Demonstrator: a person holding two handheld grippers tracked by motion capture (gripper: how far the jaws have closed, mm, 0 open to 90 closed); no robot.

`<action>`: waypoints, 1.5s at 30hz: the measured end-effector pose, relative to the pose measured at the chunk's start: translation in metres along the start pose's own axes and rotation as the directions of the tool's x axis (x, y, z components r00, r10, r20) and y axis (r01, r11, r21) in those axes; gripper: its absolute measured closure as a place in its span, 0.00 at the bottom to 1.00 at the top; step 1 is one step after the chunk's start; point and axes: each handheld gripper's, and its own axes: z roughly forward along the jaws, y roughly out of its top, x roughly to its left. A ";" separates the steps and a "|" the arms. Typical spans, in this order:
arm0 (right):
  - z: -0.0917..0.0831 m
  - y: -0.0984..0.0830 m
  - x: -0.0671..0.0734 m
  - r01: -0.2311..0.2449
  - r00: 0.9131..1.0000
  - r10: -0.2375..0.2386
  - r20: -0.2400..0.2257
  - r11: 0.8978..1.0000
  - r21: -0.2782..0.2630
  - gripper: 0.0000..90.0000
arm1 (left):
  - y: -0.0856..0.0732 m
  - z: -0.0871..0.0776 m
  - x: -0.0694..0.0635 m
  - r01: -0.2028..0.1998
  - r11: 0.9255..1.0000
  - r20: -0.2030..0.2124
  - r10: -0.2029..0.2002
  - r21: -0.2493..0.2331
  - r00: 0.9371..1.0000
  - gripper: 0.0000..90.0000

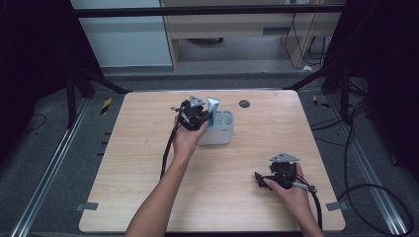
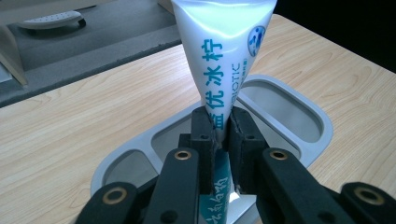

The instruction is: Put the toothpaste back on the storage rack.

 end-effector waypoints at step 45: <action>0.000 0.000 0.000 -0.001 1.000 0.001 0.001 1.000 0.001 0.00 | 0.009 0.000 -0.011 0.006 0.999 0.012 -0.007 0.048 1.000 0.90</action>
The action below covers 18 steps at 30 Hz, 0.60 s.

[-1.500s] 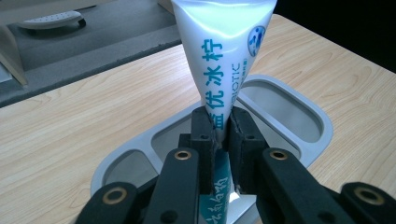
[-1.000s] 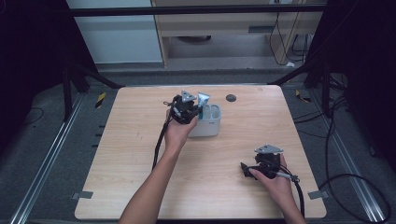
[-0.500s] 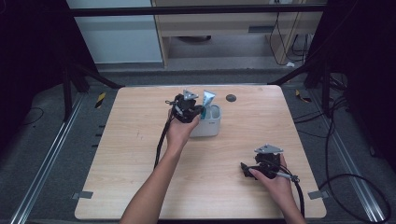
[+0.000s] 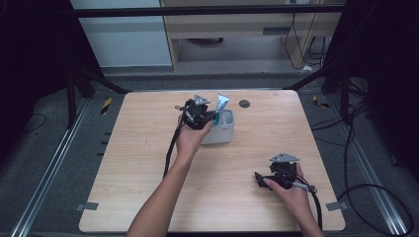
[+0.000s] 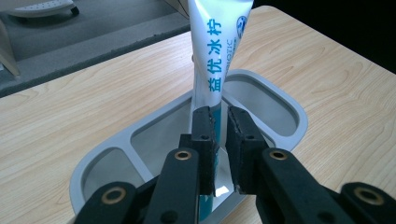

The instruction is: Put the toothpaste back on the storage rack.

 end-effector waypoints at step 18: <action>0.000 0.000 0.000 0.002 1.000 -0.002 -0.001 1.000 -0.001 0.00 | -0.001 -0.009 -0.002 -0.034 0.999 0.003 0.034 0.010 0.999 0.75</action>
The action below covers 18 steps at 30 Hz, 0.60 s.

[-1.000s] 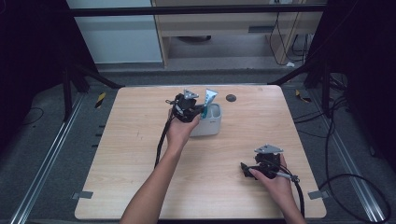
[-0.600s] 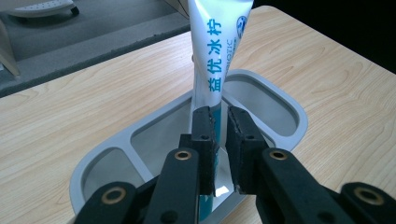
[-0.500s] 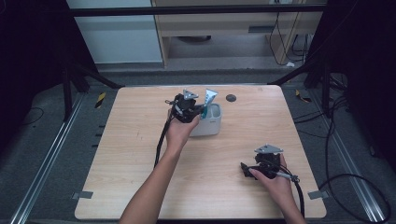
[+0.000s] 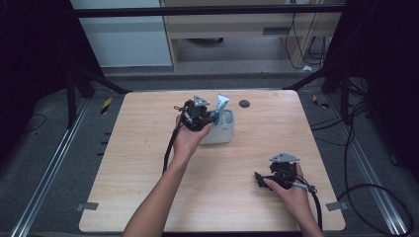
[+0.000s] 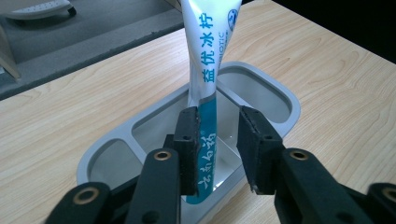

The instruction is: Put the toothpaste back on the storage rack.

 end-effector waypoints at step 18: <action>0.000 0.000 0.000 0.001 1.000 -0.001 0.001 1.000 0.000 0.00 | -0.003 -0.012 -0.004 -0.052 0.999 0.006 0.052 0.000 0.999 0.49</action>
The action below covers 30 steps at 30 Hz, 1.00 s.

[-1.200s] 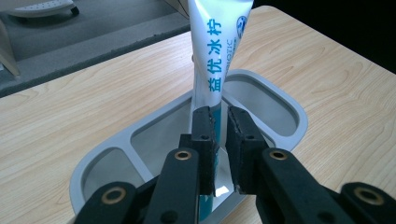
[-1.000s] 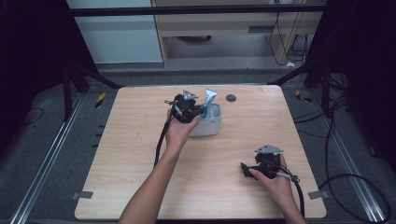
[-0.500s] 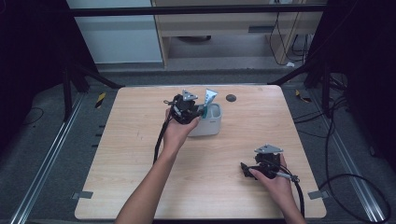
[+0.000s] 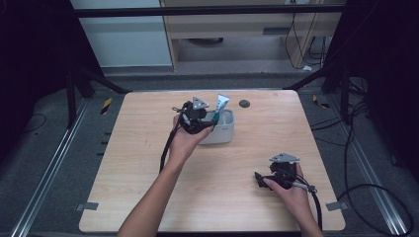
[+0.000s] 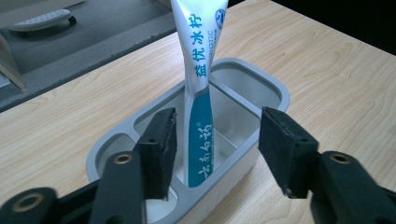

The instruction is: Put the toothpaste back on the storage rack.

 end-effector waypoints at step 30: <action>0.000 0.000 0.000 -0.001 1.000 0.001 -0.001 1.000 0.000 0.00 | -0.011 -0.022 -0.003 -0.043 0.998 0.007 0.043 0.051 0.999 0.14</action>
